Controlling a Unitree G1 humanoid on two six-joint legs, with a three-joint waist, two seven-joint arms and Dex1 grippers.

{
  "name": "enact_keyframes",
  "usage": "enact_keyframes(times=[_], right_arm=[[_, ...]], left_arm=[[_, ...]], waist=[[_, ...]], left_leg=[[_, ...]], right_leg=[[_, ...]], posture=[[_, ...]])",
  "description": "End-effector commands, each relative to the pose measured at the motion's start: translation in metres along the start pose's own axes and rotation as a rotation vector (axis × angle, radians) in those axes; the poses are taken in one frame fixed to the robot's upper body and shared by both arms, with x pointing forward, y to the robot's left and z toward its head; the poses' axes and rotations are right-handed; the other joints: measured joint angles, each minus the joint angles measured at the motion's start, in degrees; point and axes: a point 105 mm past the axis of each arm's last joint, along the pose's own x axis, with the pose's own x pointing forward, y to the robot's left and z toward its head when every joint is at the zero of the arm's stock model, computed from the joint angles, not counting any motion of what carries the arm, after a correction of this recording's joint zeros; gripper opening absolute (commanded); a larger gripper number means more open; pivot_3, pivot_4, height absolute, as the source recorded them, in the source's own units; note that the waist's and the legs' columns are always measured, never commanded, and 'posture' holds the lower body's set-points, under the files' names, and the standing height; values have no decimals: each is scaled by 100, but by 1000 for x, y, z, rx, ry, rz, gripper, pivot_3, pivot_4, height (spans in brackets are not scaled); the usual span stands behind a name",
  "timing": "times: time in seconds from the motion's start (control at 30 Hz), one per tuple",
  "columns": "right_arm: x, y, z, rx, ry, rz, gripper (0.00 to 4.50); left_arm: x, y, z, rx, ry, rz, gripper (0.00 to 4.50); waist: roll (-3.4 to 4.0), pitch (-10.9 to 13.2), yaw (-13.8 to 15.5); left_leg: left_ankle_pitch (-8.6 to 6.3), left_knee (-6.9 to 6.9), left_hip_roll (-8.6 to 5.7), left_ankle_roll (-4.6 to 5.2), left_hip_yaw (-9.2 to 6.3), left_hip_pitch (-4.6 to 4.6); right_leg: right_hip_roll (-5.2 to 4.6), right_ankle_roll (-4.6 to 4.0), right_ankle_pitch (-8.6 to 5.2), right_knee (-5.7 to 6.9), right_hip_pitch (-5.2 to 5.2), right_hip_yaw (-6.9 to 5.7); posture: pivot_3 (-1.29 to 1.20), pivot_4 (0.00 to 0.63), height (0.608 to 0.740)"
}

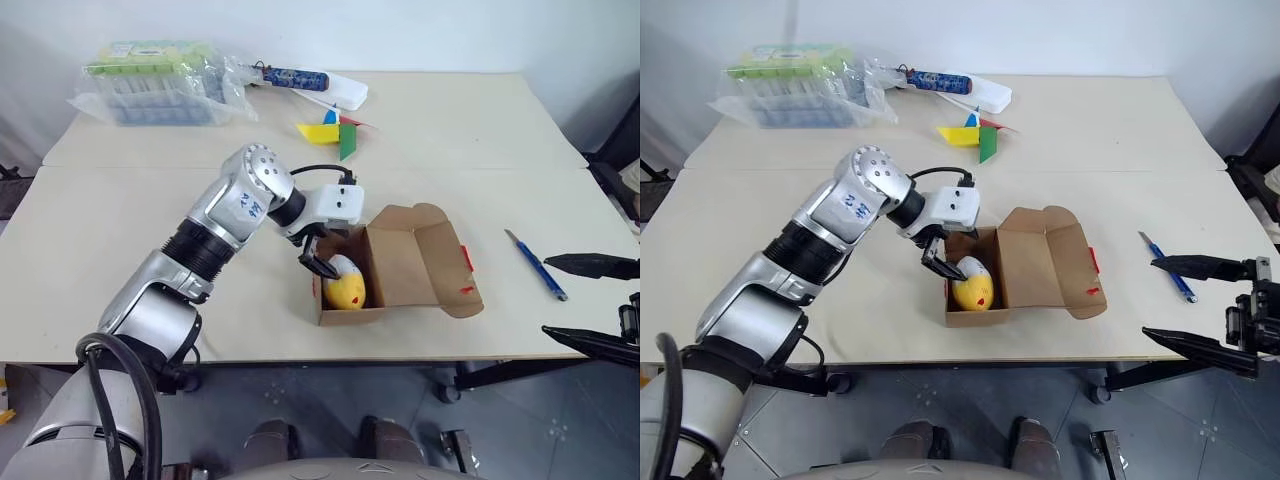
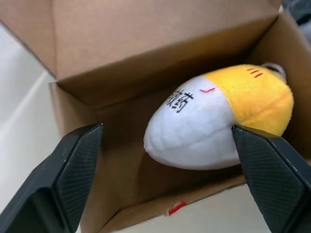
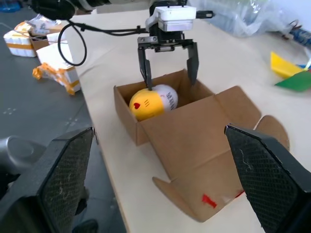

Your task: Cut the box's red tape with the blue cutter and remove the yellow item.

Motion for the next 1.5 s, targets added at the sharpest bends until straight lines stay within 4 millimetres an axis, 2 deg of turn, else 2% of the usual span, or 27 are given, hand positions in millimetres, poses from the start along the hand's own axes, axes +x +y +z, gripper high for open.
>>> enact_keyframes(times=[0.03,0.2,0.33,0.47,0.57,0.7,1.0,1.23,1.5], right_arm=[[-1,2,6,-33,2,4,4500],[1,6,6,-35,3,7,4500],[4,5,6,-47,-2,-3,4500],[4,3,4,-51,6,-13,4500],[5,3,3,-54,11,-14,4500],[5,2,6,-56,5,-13,4500],[-3,-7,22,-52,-99,-52,4500],[-9,-13,26,-56,-127,-73,4500],[-9,-22,35,-74,-159,-90,4500]], left_arm=[[-1,1,20,83,-14,-19,4464],[4,-10,22,153,1,-96,4464],[11,-16,7,247,106,-130,4464],[19,-18,3,279,123,-133,4464],[23,-15,0,284,139,-103,3858],[23,-15,-4,273,147,-100,2663],[11,-10,13,282,83,-92,19],[-8,3,25,267,53,-47,6],[-40,31,43,197,-22,121,6]], waist=[[0,0,2],[1,0,-12],[1,0,-12],[1,-1,-4],[2,-1,-4],[2,-1,-8],[1,-1,-4],[1,-1,-10],[1,-1,-16]], left_leg=[[0,0,0,0,-1,0],[0,-1,0,0,-2,0],[0,0,0,0,-3,0],[0,2,1,0,-6,1],[0,3,1,0,-7,1],[0,5,1,0,-6,2],[0,11,2,1,-9,1],[0,11,2,1,-8,-1],[0,11,2,2,-8,-5]], right_leg=[[0,0,0,0,0,0],[0,0,0,2,-1,-1],[0,0,0,2,0,-1],[0,0,0,2,1,-1],[-1,-1,0,3,2,-1],[-1,-1,0,4,2,0],[-2,-1,0,11,2,-1],[-2,-1,0,11,0,-2],[-2,-1,0,11,-2,-3]], posture=[[0,150,740],[0,150,740],[0,150,740],[0,150,740],[0,150,740],[0,150,740],[0,150,740],[0,150,740],[0,150,740]])
